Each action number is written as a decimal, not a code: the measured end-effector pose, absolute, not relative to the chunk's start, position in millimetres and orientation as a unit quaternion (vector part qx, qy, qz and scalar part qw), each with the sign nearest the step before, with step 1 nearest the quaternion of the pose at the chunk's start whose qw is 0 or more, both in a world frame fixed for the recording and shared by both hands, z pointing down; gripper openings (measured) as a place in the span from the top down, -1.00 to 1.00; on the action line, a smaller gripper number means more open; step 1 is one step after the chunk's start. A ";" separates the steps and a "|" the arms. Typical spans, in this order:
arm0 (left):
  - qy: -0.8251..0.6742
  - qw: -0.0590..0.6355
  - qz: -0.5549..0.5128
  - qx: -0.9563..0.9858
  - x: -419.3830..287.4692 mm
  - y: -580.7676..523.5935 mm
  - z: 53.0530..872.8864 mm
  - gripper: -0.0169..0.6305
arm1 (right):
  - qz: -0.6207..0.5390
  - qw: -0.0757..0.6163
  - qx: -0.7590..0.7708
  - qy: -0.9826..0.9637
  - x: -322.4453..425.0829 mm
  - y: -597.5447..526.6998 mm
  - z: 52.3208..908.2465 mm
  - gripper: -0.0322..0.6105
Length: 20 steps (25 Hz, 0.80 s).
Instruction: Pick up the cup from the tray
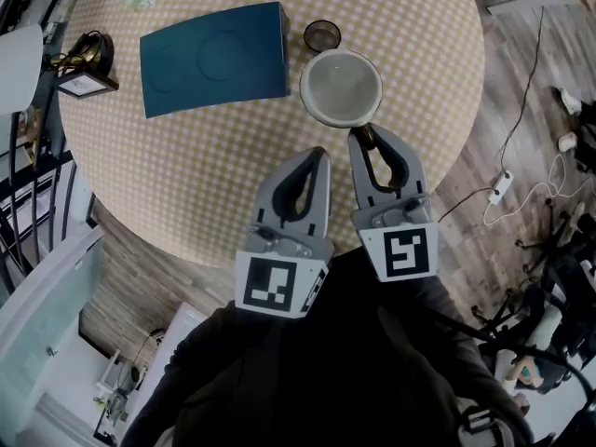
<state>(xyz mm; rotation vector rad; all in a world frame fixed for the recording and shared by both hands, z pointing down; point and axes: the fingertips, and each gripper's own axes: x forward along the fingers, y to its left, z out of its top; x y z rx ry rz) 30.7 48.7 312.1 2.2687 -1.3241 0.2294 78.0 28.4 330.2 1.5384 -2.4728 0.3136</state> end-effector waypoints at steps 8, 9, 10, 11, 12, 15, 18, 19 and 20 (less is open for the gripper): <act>-0.489 0.253 0.104 0.828 18.0 46.8 332.6 0.93 | 0.122 0.124 0.513 -0.841 71.1 28.7 361.2 0.76; -0.488 0.254 0.105 0.828 18.6 46.8 333.9 0.93 | 0.123 0.126 0.512 -0.840 71.0 28.6 363.8 0.76; -0.487 0.256 0.106 0.828 18.8 46.8 334.9 0.93 | 0.125 0.128 0.512 -0.840 70.5 28.6 366.0 0.76; -0.486 0.258 0.107 0.828 18.5 47.0 335.7 0.93 | 0.127 0.130 0.512 -0.840 69.7 28.6 367.8 0.76; -0.484 0.258 0.110 0.829 17.7 47.4 336.8 0.93 | 0.128 0.133 0.511 -0.839 68.7 28.6 369.5 0.76; -0.480 0.255 0.116 0.831 15.0 47.9 340.5 0.93 | 0.125 0.146 0.507 -0.840 66.1 28.5 374.5 0.76; -0.482 0.257 0.115 0.830 16.3 45.7 344.0 0.93 | 0.128 0.159 0.503 -0.840 68.2 28.3 383.2 0.76; -0.483 0.261 0.112 0.828 17.6 45.2 344.4 0.93 | 0.130 0.161 0.503 -0.839 69.8 28.2 385.4 0.76; -0.484 0.263 0.110 0.827 18.6 44.9 344.2 0.93 | 0.131 0.163 0.503 -0.839 71.1 28.3 386.9 0.76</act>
